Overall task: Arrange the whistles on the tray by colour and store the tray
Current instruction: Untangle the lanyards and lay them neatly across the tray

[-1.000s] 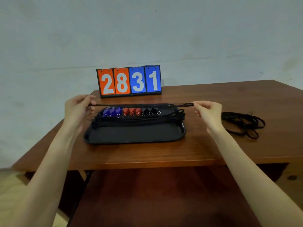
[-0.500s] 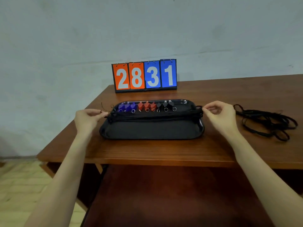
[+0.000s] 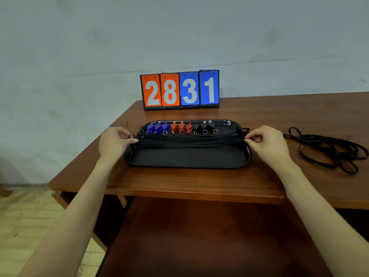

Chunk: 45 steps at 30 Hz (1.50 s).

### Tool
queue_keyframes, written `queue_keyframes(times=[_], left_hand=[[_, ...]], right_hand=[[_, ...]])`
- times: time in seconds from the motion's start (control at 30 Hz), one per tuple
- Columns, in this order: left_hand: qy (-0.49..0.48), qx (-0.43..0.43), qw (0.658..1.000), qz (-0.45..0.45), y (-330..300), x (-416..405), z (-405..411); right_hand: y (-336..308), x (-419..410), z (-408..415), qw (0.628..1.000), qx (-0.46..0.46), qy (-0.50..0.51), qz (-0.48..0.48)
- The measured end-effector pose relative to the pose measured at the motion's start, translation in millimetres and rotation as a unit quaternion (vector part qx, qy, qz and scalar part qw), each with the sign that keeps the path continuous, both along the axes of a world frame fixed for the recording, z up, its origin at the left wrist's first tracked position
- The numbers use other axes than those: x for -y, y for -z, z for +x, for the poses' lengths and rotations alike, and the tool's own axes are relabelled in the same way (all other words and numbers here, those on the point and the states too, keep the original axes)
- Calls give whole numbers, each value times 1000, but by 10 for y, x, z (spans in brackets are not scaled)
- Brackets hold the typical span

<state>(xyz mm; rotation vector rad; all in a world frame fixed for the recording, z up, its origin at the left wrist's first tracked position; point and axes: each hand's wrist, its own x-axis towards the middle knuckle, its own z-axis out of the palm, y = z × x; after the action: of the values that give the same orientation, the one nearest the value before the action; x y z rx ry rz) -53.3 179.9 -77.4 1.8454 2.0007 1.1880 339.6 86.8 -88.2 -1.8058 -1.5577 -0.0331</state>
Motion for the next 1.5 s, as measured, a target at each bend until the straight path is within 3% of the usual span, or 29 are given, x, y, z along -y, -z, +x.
queue_keyframes(times=[0.5, 0.77, 0.93, 1.0, 1.17, 1.27, 1.37, 1.5], left_hand=[[-52, -121, 990, 53, -34, 47, 205], [133, -107, 982, 83, -62, 197, 894], [239, -113, 958, 109, -68, 308, 1338], [270, -105, 950, 118, -80, 349, 1509], [339, -89, 925, 147, -143, 459, 1960], [378, -87, 909, 152, -170, 537, 2228], [413, -96, 894, 145, -158, 610, 2453], [456, -87, 875, 135, -110, 689, 2658]], right_hand=[[10, 15, -14, 999, 32, -11, -6], [-8, 159, 20, 997, -63, 33, 20], [-76, 453, 371, 974, 60, 209, -71], [-70, 548, 539, 955, 63, 258, -134], [52, 640, 719, 944, 58, 275, -172], [115, 634, 776, 969, 22, 217, -118], [142, 674, 819, 990, -46, 127, 26], [104, 785, 767, 970, -179, -4, 166]])
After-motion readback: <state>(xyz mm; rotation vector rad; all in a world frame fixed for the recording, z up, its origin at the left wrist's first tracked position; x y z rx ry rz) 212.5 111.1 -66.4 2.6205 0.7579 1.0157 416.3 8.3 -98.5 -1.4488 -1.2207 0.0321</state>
